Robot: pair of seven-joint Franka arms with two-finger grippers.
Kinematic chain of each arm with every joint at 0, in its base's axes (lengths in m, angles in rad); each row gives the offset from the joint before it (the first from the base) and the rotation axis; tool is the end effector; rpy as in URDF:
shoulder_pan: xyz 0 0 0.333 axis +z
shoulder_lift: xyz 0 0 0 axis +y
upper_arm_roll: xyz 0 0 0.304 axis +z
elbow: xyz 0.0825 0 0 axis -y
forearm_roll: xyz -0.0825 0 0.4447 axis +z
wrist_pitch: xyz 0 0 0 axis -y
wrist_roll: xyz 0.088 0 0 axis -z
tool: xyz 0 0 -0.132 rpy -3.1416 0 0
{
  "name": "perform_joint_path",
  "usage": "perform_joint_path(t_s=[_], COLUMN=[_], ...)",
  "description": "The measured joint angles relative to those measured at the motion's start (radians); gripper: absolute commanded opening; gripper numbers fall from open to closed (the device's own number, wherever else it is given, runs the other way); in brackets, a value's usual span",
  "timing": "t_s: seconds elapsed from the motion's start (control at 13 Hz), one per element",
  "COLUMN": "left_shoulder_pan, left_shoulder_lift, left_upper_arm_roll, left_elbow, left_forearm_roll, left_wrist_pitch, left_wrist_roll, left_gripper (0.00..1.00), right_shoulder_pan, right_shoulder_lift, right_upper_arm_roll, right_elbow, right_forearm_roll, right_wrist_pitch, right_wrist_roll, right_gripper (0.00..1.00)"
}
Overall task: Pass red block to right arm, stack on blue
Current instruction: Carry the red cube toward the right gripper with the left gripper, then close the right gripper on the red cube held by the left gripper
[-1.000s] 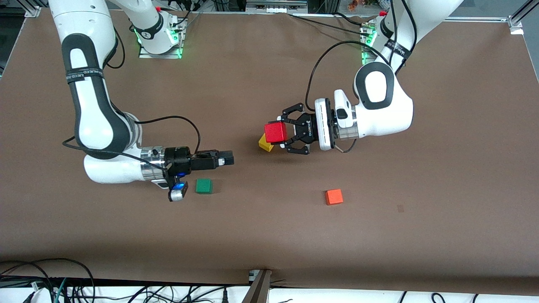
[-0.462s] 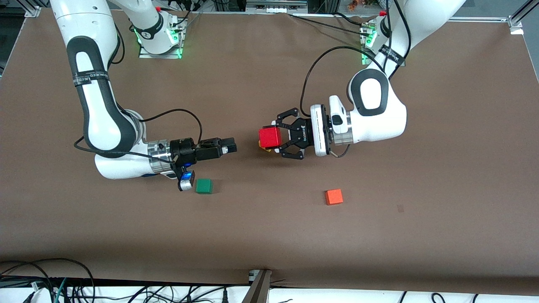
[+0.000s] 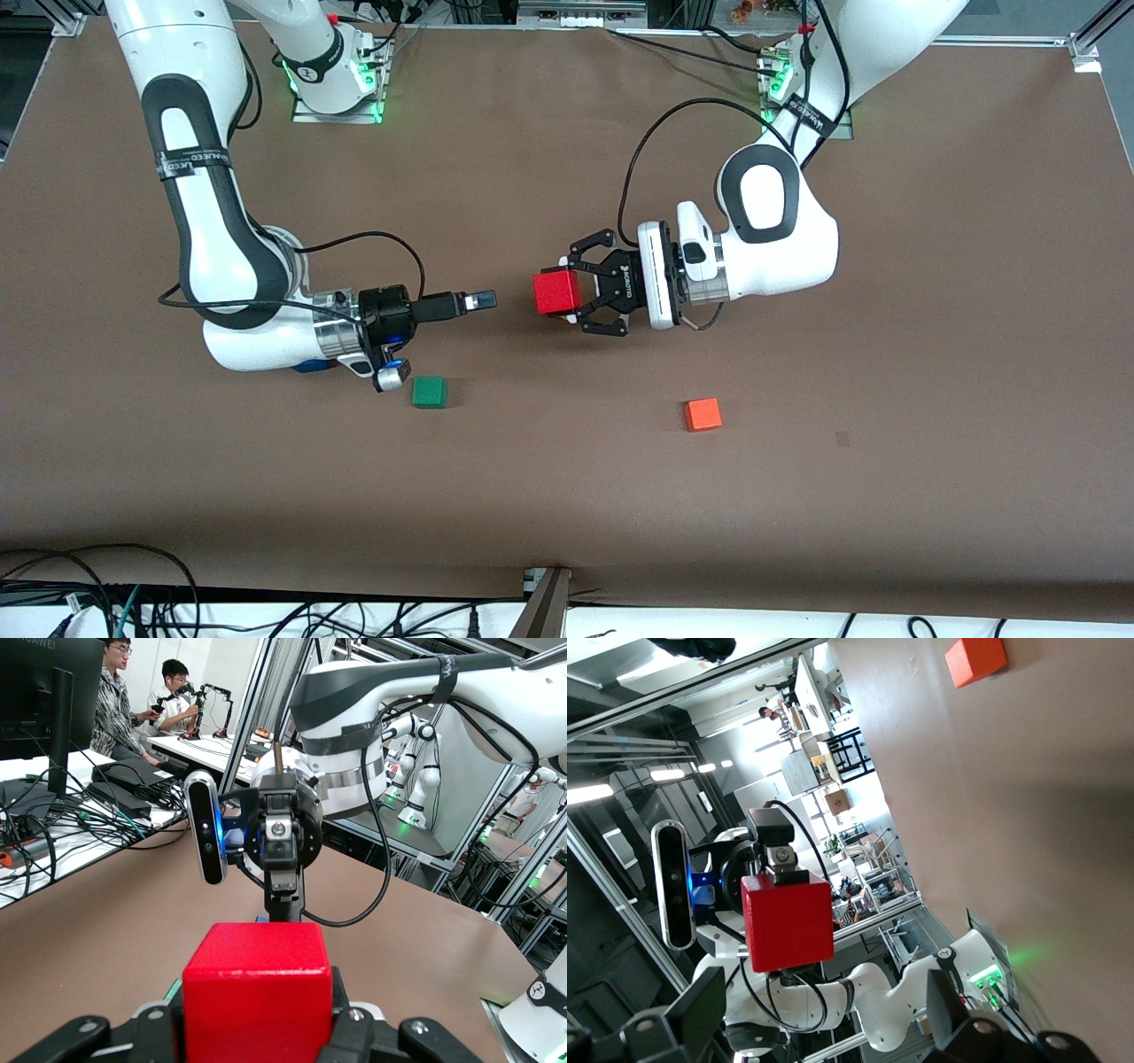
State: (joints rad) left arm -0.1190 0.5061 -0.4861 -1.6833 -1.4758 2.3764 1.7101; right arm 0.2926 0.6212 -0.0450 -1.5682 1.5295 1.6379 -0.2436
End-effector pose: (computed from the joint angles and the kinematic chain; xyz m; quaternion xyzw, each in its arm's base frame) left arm 0.6283 -0.4239 0.3205 0.6780 -0.4221 0.3608 0.4816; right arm 0.6746 0.3051 0.2783 -0.7391 0.0541 0.1972 0.6418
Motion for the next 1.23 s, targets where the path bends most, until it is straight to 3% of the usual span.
perform_joint_path(t_s=[0.46,1.23], left_shoulder_pan=[-0.032,-0.032], left_shoulder_lift=[0.001,0.013], left_upper_arm_roll=[-0.001,-0.001], left_elbow=[0.001,0.002], left_forearm_roll=[-0.020,-0.029], left_wrist_pitch=[0.047,0.048], left_wrist_roll=[0.000,0.000], left_gripper=[0.00,0.00], right_shoulder_pan=[0.016,0.061], right_shoulder_lift=[0.002,0.030], right_upper_arm_roll=[0.010,0.011], right_elbow=[-0.014,-0.017], right_forearm_roll=[0.136,0.188], right_wrist_pitch=[0.002,0.034], right_wrist_roll=[-0.036,-0.071], right_gripper=[1.00,1.00])
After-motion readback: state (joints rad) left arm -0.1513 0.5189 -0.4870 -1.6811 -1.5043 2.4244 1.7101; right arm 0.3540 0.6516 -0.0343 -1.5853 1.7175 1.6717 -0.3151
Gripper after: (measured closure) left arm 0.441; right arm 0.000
